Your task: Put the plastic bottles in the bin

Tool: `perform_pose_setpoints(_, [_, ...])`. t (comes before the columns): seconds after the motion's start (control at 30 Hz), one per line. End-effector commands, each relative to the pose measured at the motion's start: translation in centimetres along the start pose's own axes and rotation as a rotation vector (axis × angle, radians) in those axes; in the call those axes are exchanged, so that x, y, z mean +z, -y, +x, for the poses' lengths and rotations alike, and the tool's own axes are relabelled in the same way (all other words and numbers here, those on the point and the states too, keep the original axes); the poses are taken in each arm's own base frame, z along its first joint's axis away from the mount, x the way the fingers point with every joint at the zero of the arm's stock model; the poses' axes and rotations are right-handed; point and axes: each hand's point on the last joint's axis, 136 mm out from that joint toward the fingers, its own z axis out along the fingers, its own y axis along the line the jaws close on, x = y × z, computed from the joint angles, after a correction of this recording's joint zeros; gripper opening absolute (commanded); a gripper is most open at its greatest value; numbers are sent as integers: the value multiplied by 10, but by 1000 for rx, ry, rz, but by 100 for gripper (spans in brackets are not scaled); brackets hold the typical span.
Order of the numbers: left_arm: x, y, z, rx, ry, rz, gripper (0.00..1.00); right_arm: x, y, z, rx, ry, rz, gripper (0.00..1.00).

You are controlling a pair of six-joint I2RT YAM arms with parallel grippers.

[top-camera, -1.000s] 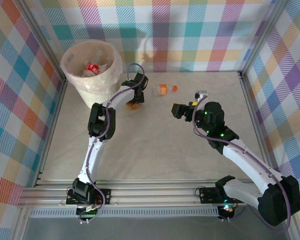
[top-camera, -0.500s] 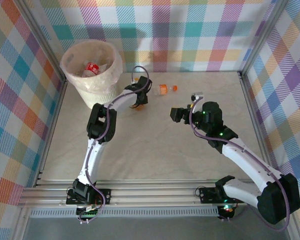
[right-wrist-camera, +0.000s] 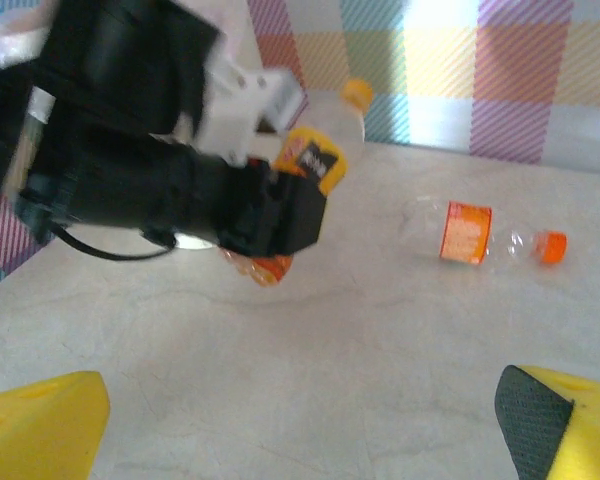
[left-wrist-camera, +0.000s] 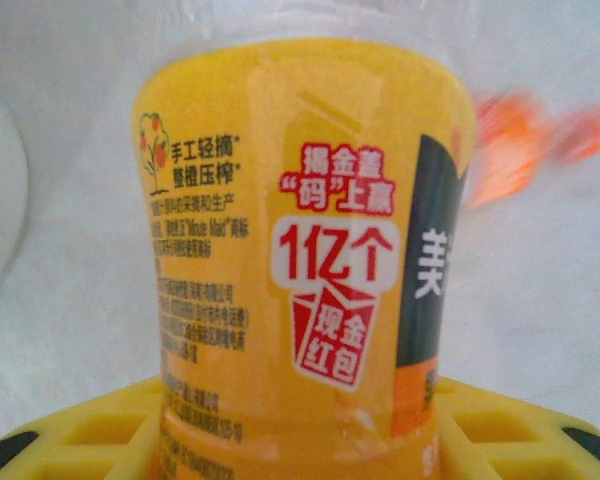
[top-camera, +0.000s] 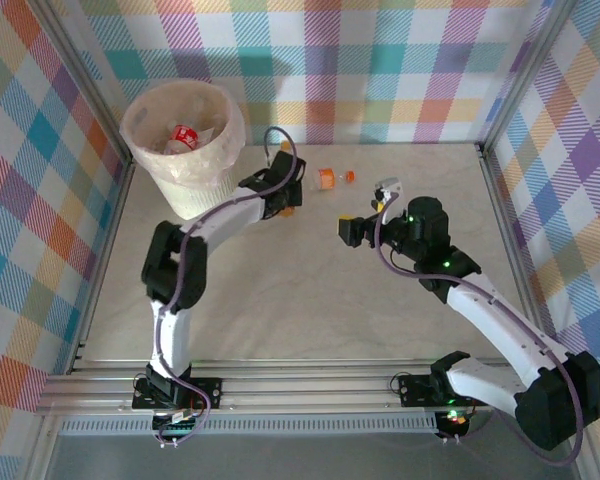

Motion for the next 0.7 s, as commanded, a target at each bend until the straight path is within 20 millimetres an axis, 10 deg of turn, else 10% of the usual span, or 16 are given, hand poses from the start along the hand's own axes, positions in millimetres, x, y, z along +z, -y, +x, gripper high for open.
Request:
perform_pose_setpoints(0.0, [-78, 17, -72, 4, 214, 140, 44, 3, -5, -28, -59, 54, -30, 100])
perform_pose_setpoints(0.3, [-167, -50, -152, -55, 425, 75, 44, 18, 1, -44, 2, 91, -5, 100])
perform_pose_setpoints(0.67, [-159, -177, -209, -5, 430, -59, 46, 18, 1, -39, 43, 64, -7, 100])
